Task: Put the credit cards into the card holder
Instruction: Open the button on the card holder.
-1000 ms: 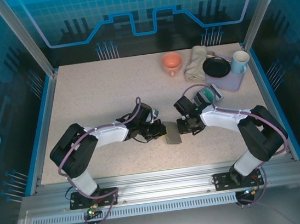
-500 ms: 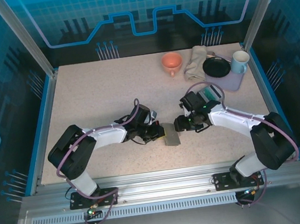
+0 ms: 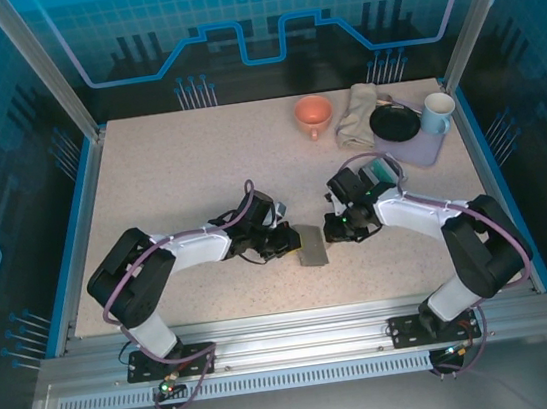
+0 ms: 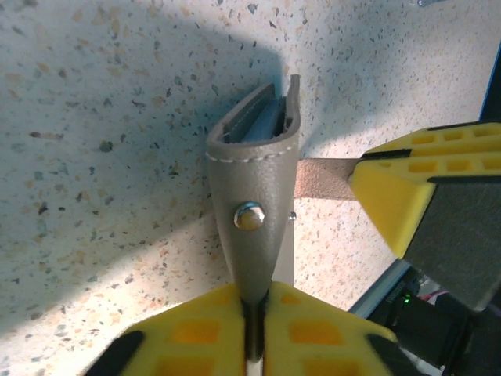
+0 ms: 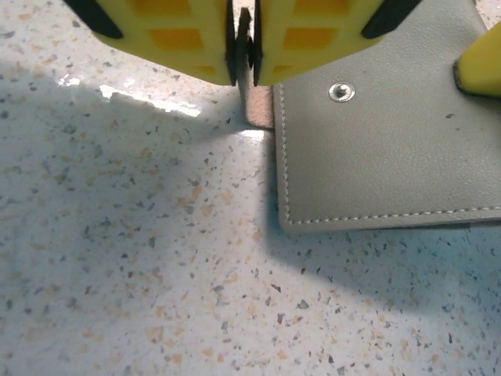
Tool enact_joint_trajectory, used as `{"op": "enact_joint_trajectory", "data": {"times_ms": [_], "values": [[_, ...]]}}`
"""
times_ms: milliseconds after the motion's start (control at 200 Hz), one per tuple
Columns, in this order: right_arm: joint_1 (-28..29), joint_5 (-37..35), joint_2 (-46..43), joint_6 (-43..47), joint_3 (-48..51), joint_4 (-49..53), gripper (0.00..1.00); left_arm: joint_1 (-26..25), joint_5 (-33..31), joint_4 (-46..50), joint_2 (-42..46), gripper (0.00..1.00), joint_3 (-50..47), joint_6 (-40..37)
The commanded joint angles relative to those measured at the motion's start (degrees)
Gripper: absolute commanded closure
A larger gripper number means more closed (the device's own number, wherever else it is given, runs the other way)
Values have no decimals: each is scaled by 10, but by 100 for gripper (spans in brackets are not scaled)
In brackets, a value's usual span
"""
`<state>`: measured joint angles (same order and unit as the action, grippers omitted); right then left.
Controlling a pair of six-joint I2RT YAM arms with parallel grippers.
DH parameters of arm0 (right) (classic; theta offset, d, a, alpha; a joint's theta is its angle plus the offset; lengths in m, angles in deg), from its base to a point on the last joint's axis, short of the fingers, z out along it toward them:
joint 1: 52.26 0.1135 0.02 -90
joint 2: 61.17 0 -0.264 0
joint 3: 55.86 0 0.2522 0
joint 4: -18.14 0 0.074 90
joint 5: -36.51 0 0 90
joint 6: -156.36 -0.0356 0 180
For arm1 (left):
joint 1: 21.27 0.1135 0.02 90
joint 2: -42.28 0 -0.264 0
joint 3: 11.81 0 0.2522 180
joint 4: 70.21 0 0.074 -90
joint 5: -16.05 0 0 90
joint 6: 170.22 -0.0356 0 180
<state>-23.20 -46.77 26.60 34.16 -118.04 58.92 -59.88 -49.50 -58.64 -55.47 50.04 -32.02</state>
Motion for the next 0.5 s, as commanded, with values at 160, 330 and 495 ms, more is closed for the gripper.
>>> {"op": "enact_joint_trajectory", "data": {"times_ms": [160, 330, 495], "values": [[-10, 65, -69, -10, 4, 12, 92, 4, -93, 118, 69, 45, 4, -7], [-9, 134, -101, -32, 0, 8, 92, -1, -90, 135, 119, 37, -6, 19], [-8, 199, -127, -67, 7, -32, 92, -4, -86, 144, 133, 33, 3, 33]]}}
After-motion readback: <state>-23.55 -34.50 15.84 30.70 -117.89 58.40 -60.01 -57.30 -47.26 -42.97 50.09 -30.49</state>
